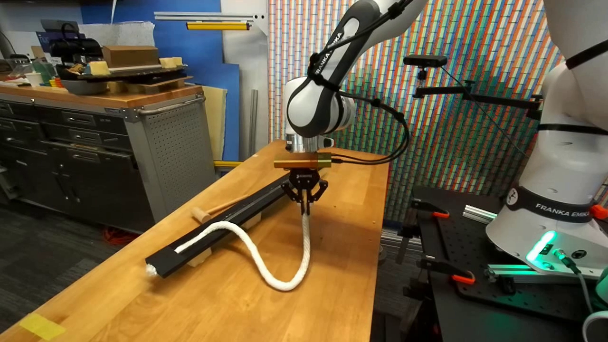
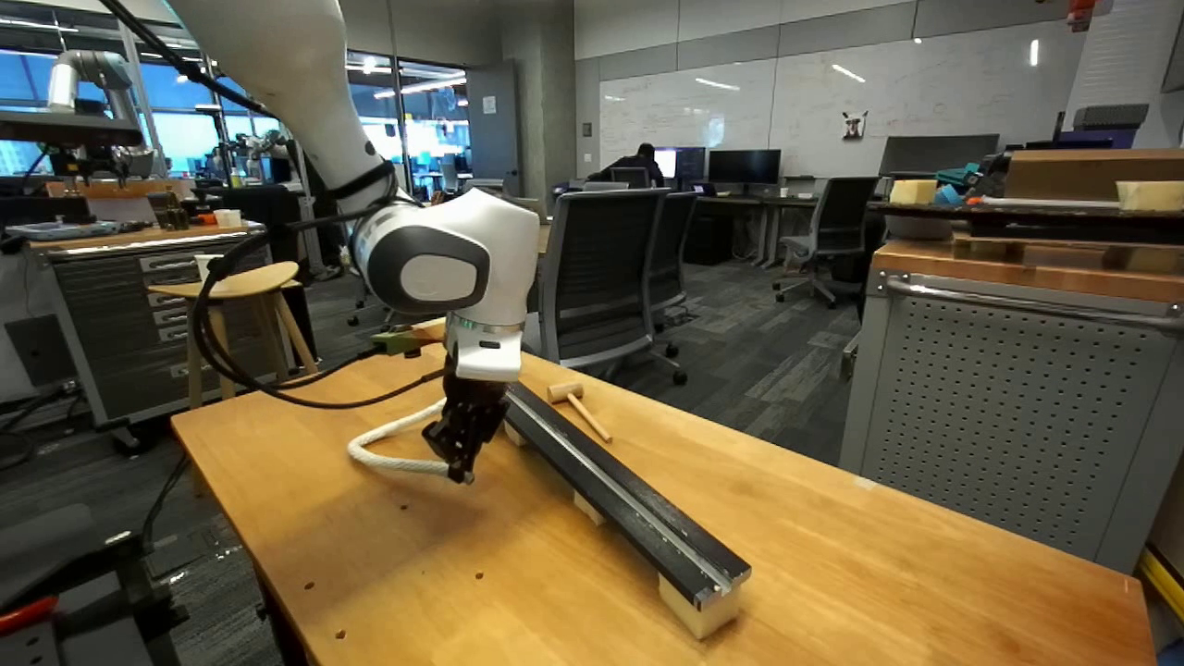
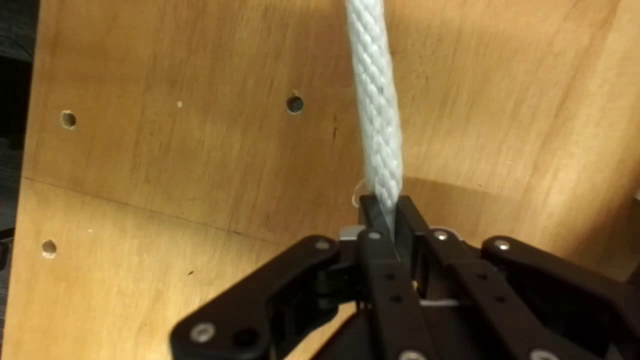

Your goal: Place the white rope on the black board

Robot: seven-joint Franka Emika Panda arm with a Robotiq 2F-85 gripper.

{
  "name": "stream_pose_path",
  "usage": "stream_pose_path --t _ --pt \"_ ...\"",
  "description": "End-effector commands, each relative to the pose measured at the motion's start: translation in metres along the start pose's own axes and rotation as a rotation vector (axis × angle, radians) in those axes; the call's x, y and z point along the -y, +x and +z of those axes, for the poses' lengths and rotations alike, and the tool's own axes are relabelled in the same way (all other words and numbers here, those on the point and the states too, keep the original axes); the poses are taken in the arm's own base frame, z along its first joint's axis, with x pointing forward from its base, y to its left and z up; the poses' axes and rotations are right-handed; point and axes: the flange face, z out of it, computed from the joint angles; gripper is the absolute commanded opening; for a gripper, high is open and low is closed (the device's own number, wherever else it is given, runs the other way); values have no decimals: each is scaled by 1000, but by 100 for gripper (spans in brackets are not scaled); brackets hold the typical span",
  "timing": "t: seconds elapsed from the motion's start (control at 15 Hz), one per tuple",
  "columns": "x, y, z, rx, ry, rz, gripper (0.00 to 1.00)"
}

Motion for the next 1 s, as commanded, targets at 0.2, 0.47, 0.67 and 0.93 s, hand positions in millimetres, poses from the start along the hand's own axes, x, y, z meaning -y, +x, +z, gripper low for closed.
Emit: stream_pose_path --t 0.2,0.47,0.67,0.93 --pt "-7 13 -70 -1 110 -7 3" --pt "-8 32 -108 -4 165 32 3" --pt "-11 50 -138 -4 213 82 3" --pt "-17 76 -175 20 282 151 3"
